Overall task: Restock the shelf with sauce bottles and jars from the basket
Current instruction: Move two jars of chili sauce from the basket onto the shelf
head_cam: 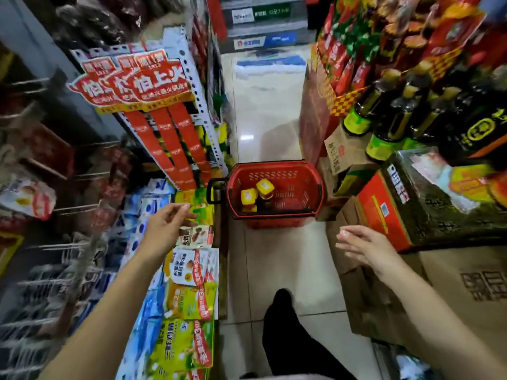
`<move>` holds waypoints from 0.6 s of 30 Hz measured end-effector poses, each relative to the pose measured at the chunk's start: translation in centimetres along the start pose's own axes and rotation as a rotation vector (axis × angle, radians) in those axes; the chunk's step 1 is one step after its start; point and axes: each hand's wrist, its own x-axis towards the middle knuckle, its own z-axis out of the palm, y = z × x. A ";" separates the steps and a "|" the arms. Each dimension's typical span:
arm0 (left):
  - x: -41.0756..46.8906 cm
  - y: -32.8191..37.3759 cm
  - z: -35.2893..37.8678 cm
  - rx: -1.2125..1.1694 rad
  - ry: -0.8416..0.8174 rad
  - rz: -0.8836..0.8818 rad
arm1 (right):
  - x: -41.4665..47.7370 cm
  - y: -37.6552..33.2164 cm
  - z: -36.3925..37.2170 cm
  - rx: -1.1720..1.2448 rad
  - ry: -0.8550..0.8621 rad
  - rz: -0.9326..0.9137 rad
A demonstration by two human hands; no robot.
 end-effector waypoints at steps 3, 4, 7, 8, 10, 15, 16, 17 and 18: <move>5.6 0.9 1.8 0.025 -0.020 -0.057 | 5.1 -2.4 1.2 -0.007 -0.003 0.052; 7.1 1.1 2.3 0.031 -0.031 -0.076 | 6.7 -3.1 1.6 -0.008 -0.010 0.060; 11.7 0.8 3.8 0.047 -0.070 -0.134 | 11.4 -4.8 2.9 0.003 -0.021 0.087; 12.7 0.7 4.2 0.046 -0.077 -0.150 | 12.4 -5.1 3.2 -0.002 -0.027 0.093; 15.6 0.1 5.5 0.046 -0.105 -0.194 | 15.4 -5.5 3.9 -0.020 -0.034 0.129; 23.6 -2.6 9.7 0.042 -0.229 -0.299 | 23.1 -5.3 6.0 -0.040 -0.020 0.249; 25.0 -3.3 10.6 0.051 -0.269 -0.329 | 24.6 -4.9 6.4 -0.025 -0.007 0.281; 26.7 -4.1 11.6 0.057 -0.303 -0.365 | 26.4 -4.5 7.0 -0.004 0.002 0.318; 28.2 -5.1 12.7 0.062 -0.321 -0.397 | 28.2 -3.9 7.5 0.015 0.002 0.352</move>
